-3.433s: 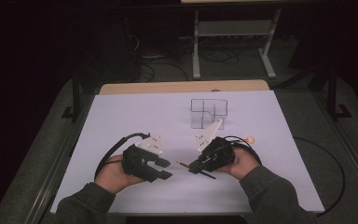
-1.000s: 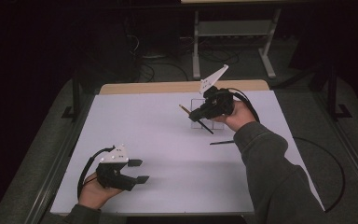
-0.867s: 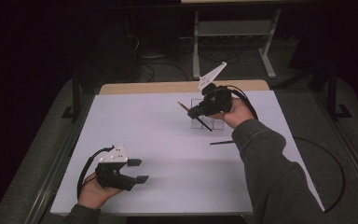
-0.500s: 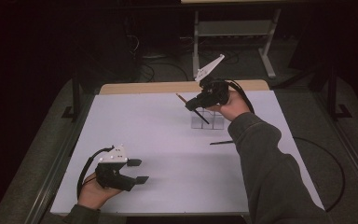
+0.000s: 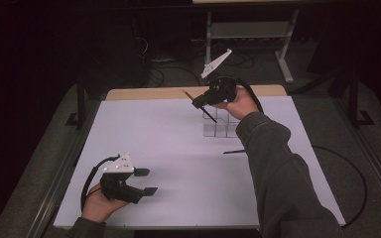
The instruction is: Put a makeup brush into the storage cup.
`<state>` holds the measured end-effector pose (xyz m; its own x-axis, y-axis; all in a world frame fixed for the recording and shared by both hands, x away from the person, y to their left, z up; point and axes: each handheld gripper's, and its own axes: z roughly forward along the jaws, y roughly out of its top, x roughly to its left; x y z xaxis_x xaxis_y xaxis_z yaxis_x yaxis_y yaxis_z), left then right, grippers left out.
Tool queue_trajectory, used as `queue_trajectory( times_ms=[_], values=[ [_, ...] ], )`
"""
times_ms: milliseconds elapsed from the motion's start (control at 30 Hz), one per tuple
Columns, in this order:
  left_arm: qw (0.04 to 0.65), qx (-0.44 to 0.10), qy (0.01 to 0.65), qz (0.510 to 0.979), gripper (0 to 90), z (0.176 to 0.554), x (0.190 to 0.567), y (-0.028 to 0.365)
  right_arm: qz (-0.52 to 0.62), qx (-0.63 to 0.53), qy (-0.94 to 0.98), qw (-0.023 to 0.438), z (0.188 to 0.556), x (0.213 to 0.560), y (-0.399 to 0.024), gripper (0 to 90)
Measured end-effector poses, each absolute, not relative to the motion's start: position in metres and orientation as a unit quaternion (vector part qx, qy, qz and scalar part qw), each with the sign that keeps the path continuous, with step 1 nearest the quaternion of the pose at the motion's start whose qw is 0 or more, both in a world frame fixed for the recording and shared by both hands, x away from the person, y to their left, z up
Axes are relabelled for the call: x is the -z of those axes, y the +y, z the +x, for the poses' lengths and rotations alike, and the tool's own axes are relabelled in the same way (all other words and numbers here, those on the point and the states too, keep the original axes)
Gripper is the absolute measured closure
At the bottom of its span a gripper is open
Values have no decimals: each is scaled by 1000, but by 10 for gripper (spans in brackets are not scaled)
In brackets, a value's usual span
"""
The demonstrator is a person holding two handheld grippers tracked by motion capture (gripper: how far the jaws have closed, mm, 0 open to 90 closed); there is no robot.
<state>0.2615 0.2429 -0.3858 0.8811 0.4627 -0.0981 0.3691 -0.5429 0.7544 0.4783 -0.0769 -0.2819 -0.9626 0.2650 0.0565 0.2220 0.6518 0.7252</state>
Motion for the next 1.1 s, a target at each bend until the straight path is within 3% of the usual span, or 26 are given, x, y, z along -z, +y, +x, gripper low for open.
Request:
queue_trajectory(
  times_ms=[1100],
  values=[
    [422, -57, 243, 872, 303, 262, 385, 246, 176, -397, 899, 49, 516, 302, -76, 824]
  ],
)
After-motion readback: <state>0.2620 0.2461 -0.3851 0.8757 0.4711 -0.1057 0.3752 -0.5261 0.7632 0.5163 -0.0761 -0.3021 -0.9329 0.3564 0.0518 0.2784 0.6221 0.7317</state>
